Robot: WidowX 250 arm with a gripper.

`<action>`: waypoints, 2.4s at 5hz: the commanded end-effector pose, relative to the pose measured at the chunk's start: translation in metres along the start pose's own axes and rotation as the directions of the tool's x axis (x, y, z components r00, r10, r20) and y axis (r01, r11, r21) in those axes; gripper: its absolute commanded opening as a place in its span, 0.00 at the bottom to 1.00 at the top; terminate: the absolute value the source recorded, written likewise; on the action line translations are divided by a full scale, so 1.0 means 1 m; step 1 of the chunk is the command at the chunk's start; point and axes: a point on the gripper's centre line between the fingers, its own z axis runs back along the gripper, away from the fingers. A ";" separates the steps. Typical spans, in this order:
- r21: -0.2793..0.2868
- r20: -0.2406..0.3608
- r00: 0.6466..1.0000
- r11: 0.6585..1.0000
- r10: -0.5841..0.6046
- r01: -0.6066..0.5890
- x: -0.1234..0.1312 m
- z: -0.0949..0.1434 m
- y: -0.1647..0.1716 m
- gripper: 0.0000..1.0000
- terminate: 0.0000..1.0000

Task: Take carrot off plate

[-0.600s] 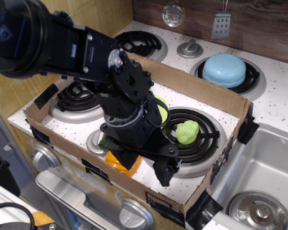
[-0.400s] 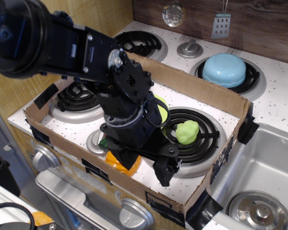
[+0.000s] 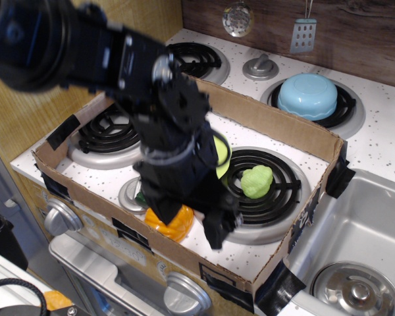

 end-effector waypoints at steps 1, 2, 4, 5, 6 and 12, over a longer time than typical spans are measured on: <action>0.063 -0.019 1.000 0.998 0.000 0.001 0.024 0.028 0.023 1.00 0.00; 0.089 -0.019 0.999 0.995 0.039 -0.037 0.034 0.026 0.045 1.00 0.00; 0.132 0.005 0.997 0.988 0.082 -0.082 0.053 0.010 0.077 1.00 0.00; 0.109 0.027 0.996 0.991 0.080 -0.082 0.058 -0.002 0.084 1.00 0.00; 0.088 0.041 0.997 0.993 0.071 -0.075 0.060 -0.016 0.088 1.00 0.00; 0.029 0.095 0.994 0.998 0.055 -0.058 0.065 -0.041 0.102 0.00 0.00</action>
